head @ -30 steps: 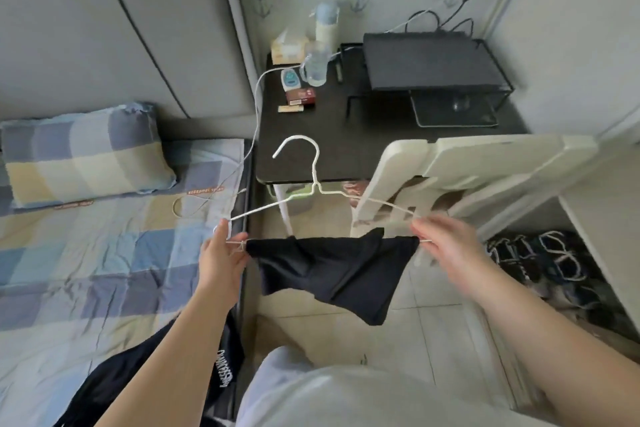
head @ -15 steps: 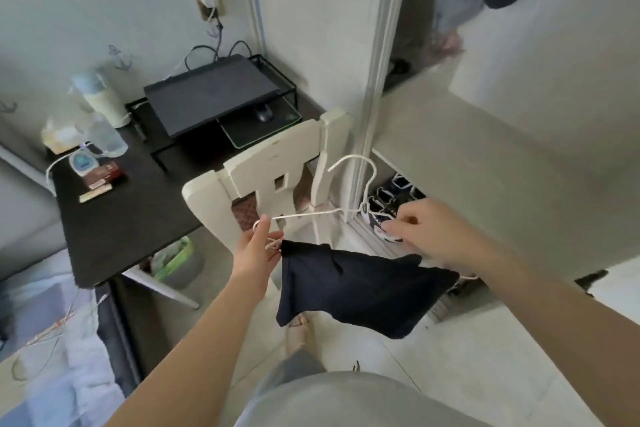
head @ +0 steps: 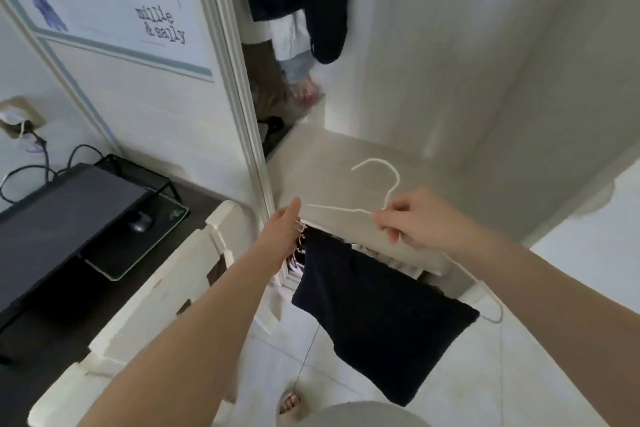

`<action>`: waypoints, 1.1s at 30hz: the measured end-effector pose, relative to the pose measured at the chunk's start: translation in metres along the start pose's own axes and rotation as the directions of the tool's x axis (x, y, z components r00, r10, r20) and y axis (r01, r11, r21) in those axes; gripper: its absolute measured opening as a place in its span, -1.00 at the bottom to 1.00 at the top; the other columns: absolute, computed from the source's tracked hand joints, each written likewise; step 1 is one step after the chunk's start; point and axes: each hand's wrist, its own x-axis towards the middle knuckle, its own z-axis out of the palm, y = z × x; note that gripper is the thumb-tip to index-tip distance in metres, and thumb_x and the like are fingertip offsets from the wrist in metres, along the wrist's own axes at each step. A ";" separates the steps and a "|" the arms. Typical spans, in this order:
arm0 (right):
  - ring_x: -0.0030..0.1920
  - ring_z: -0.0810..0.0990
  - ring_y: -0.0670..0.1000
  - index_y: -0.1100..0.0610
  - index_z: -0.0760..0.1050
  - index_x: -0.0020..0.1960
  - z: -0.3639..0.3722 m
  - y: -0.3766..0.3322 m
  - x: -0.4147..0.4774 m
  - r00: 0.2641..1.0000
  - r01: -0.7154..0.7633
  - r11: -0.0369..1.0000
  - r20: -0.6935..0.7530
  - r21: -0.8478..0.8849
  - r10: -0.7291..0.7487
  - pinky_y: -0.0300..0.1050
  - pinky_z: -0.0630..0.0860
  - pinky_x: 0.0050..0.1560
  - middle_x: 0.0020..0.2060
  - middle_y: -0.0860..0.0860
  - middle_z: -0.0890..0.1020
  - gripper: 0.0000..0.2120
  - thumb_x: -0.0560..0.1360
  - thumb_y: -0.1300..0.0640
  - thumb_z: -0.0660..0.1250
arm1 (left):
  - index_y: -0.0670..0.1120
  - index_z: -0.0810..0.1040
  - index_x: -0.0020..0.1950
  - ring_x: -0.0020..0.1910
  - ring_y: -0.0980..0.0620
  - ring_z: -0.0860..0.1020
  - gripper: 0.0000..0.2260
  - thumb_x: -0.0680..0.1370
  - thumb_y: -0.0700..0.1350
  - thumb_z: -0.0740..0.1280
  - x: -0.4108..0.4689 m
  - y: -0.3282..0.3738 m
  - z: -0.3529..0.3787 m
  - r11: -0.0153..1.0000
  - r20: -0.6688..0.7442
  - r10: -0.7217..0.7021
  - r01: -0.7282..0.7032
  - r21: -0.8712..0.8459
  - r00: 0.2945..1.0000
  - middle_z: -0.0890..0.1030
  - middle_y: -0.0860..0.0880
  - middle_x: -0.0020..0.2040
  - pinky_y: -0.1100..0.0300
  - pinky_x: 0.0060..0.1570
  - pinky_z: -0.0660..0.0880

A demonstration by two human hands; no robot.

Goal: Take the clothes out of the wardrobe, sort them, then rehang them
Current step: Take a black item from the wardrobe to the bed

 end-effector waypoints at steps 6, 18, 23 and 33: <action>-0.49 0.44 -0.05 0.32 0.59 -0.06 -0.060 -0.051 0.029 0.980 -0.084 0.828 -0.104 0.554 0.169 -0.22 0.41 -0.50 -0.32 0.13 0.63 -0.84 0.53 0.21 0.33 | 0.03 0.36 0.49 0.28 0.02 0.49 -0.46 0.60 0.27 0.24 0.042 0.111 0.019 0.939 0.297 0.142 -0.223 0.262 0.944 0.50 0.04 0.35 0.02 0.28 0.43; -0.12 0.71 0.06 0.20 0.49 0.14 -0.169 -0.194 0.088 0.966 0.200 0.688 -0.260 0.698 -0.018 -0.13 0.63 -0.21 0.01 0.16 0.71 -0.79 0.55 0.17 0.22 | 0.10 0.52 0.34 0.07 0.14 0.67 -0.54 0.56 0.33 0.23 0.022 0.312 0.030 0.734 0.574 0.430 -0.640 0.228 0.697 0.67 0.17 0.13 0.04 0.19 0.55; -0.02 0.71 0.10 0.18 0.47 0.07 -0.214 -0.257 0.118 0.934 0.324 0.687 -0.338 0.651 -0.119 -0.13 0.62 -0.22 0.04 0.17 0.69 -0.84 0.54 0.15 0.22 | 0.05 0.61 0.20 0.00 0.11 0.69 -0.58 0.61 0.29 0.15 -0.005 0.382 0.025 0.655 0.632 0.475 -0.726 0.210 0.612 0.72 0.09 0.04 0.15 0.02 0.60; -0.02 0.71 0.13 0.18 0.45 0.04 -0.324 -0.368 0.177 0.795 0.589 0.666 -0.473 0.458 -0.378 -0.04 0.63 -0.09 0.00 0.13 0.71 -0.88 0.54 0.17 0.24 | -0.07 0.58 -0.03 -0.23 0.11 0.67 -0.74 0.69 -0.06 0.13 -0.015 0.514 0.021 0.245 0.440 0.810 -0.905 0.347 0.388 0.72 0.02 -0.18 0.45 -0.31 0.43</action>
